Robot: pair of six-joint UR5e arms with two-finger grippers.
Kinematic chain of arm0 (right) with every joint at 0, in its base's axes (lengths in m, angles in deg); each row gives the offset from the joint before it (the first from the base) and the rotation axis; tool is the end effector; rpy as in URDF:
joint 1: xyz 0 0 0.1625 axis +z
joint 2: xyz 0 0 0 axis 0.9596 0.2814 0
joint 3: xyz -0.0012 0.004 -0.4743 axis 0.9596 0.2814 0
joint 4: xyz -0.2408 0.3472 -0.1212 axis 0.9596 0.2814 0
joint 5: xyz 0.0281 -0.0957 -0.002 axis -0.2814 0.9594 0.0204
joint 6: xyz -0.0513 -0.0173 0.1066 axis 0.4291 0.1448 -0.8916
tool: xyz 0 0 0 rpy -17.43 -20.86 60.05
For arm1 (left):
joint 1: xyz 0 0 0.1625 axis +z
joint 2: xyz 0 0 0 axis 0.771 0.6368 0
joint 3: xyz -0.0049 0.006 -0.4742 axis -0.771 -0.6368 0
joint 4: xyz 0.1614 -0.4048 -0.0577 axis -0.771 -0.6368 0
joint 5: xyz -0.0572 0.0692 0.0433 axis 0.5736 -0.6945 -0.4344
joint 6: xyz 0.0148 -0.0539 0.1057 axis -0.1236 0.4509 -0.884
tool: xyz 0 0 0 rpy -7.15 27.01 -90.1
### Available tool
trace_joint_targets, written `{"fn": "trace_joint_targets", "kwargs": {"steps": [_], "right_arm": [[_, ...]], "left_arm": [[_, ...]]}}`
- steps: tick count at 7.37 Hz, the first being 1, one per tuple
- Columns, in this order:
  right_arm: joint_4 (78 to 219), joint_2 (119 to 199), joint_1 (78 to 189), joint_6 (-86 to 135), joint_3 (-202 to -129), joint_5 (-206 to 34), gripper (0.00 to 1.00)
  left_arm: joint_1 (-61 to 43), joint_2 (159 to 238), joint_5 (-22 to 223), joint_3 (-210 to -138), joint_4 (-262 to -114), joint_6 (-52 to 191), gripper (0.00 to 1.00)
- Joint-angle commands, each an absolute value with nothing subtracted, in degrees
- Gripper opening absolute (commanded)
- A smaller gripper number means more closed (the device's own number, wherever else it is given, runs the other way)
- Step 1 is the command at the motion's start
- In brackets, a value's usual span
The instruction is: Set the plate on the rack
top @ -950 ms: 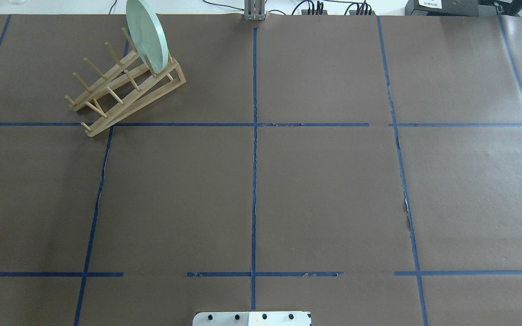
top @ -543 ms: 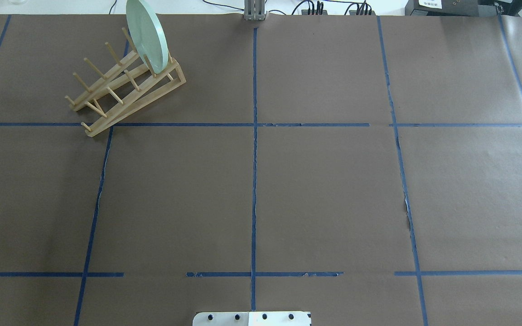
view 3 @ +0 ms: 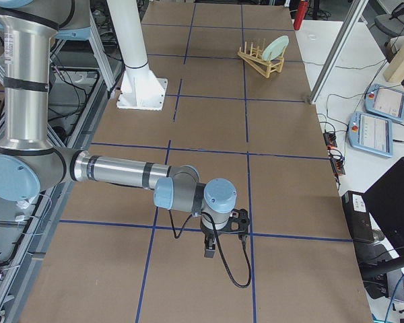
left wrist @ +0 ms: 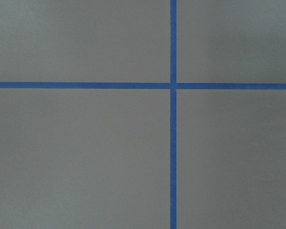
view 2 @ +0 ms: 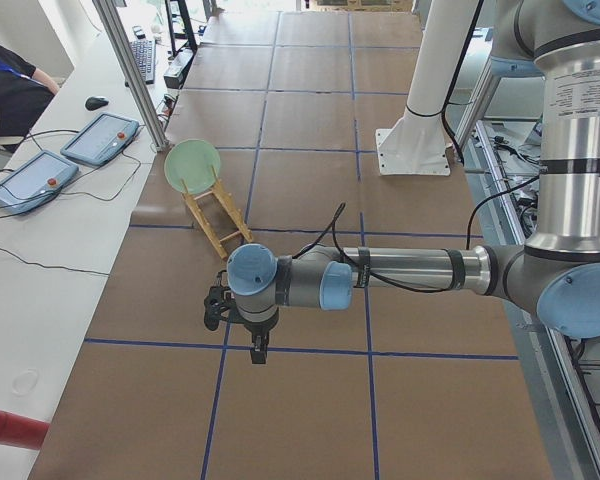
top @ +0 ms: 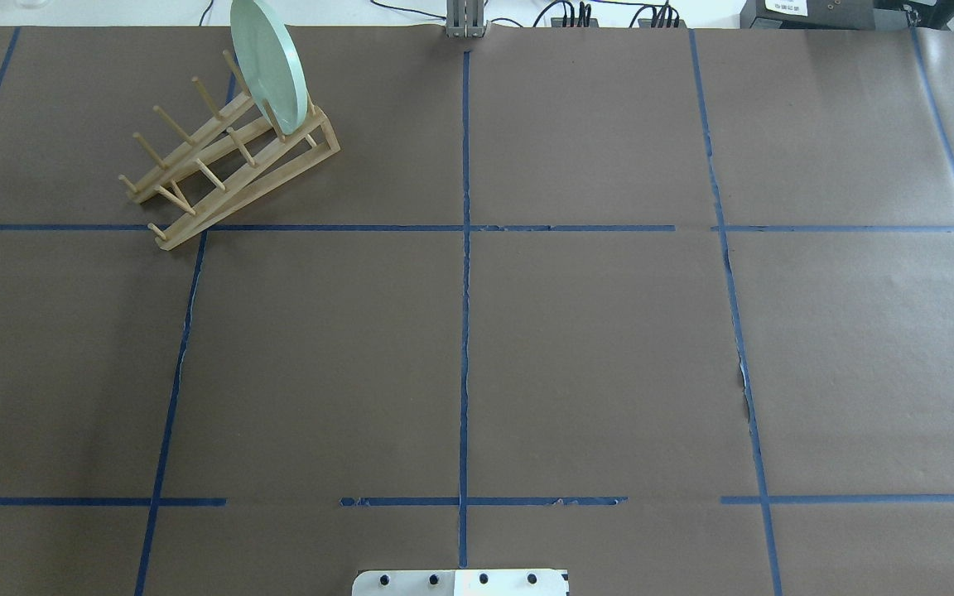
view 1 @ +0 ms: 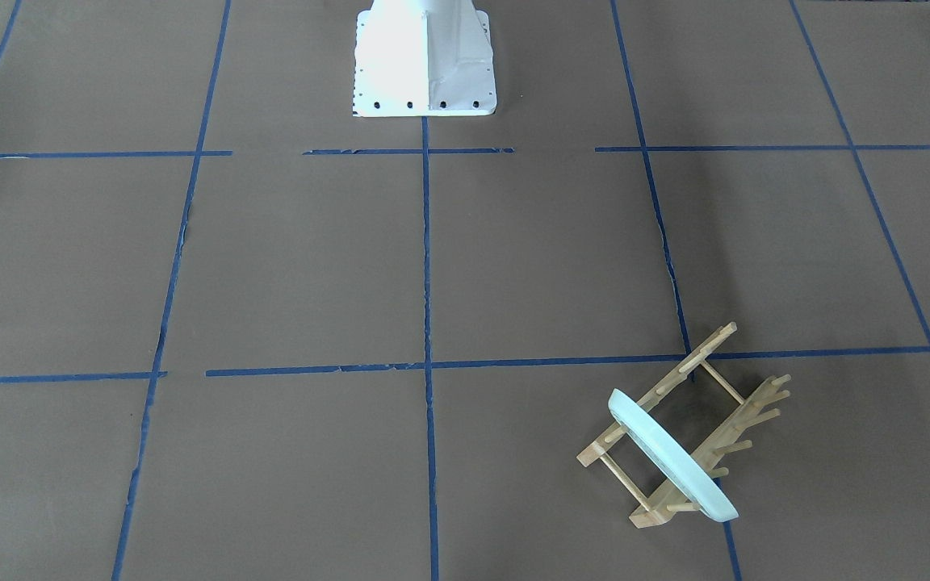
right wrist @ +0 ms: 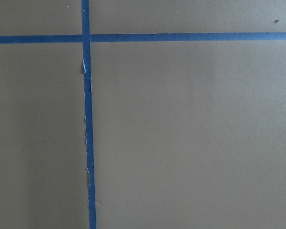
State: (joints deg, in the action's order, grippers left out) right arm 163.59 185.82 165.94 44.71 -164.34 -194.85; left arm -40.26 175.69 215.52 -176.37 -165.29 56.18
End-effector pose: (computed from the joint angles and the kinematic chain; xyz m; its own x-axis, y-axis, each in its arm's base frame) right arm 0.0718 -0.4522 0.7674 0.7435 0.0332 0.6680 0.0119 0.9980 -0.0627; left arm -0.0526 -0.4943 0.7128 0.6872 0.0032 -0.7264 0.0312 0.9989 0.0339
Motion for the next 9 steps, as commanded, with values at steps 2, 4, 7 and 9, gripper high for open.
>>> {"fn": "trace_joint_targets", "kwargs": {"steps": [2, 4, 7, 9], "right_arm": [[163.6, 185.8, 165.9, 44.7, -164.3, -194.8, 1.00], [163.6, 185.8, 166.0, 44.7, -164.3, -194.8, 1.00], [163.6, 185.8, 166.0, 44.7, -164.3, -194.8, 1.00], [163.6, 185.8, 165.9, 44.7, -164.3, -194.8, 1.00]], "left_arm": [[-40.2, 175.6, 215.3, -176.7, -165.5, 56.1, 1.00], [-40.2, 175.7, 212.9, -176.7, -165.3, 51.9, 1.00], [-40.3, 175.9, 213.0, -176.6, -165.2, 51.6, 1.00], [-40.3, 175.8, 213.1, -176.7, -165.2, 51.6, 1.00]]}}
